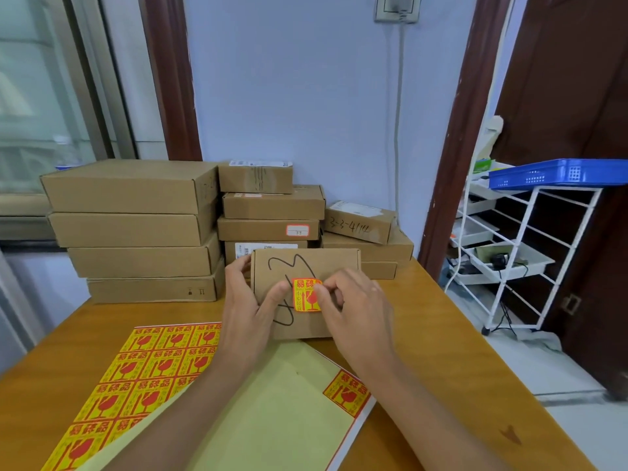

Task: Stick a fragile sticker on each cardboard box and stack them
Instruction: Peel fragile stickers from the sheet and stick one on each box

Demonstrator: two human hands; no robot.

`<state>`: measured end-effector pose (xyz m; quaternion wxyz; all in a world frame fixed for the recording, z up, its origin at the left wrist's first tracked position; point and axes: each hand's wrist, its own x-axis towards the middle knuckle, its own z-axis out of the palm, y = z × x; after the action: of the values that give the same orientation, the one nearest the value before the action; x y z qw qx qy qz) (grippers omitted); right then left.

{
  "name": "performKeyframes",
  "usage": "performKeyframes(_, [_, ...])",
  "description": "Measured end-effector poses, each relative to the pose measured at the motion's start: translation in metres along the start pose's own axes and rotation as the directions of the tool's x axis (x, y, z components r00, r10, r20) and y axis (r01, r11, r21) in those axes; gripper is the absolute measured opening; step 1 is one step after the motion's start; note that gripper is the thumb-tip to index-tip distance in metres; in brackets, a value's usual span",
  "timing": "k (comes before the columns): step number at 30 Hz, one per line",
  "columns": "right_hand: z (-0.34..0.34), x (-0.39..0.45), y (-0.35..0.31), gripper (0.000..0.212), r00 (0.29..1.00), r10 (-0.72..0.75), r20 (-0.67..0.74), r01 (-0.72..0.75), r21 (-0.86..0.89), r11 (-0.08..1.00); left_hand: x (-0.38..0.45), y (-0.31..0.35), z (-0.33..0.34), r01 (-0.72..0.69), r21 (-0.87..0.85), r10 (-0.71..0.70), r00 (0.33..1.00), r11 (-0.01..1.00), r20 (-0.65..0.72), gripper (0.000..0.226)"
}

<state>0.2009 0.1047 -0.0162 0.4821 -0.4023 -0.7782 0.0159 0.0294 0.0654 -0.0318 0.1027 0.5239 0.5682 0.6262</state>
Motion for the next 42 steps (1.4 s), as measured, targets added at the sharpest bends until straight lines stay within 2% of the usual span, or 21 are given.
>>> performKeyframes(13, [0.0028, 0.0014, 0.002, 0.023, 0.999, -0.044, 0.015, 0.046, -0.081, 0.996, 0.0009, -0.0031, 0.0009, -0.04, 0.03, 0.041, 0.999, 0.999, -0.027, 0.062])
performKeyframes(20, [0.0035, 0.0013, 0.0014, 0.024, 0.999, -0.05, -0.007, 0.049, -0.098, 0.994, 0.0004, -0.0037, 0.0009, -0.041, 0.038, 0.042, 0.999, 0.998, -0.033, 0.076])
performKeyframes(26, [0.0046, -0.0006, 0.0009, 0.031, 0.998, 0.04, 0.057, -0.029, -0.18, 0.983, 0.0005, -0.0039, 0.0018, -0.043, 0.051, 0.045, 0.998, 0.998, -0.039, 0.081])
performKeyframes(32, [0.0049, 0.0013, -0.0002, 0.033, 0.995, 0.069, 0.076, -0.048, -0.245, 0.968, 0.0013, -0.0048, 0.0021, -0.06, 0.055, 0.063, 0.997, 0.997, -0.052, 0.081])
performKeyframes(36, [0.0034, 0.0011, -0.0004, 0.033, 0.992, 0.096, 0.081, -0.074, -0.241, 0.968, 0.0007, -0.0041, 0.0026, -0.059, 0.062, 0.062, 0.996, 0.996, -0.057, 0.08])
performKeyframes(42, [0.0033, 0.0015, 0.0024, 0.031, 0.987, 0.145, 0.076, -0.135, -0.127, 0.983, 0.0009, -0.0036, 0.0026, -0.055, 0.08, 0.061, 0.996, 0.995, -0.072, 0.08])
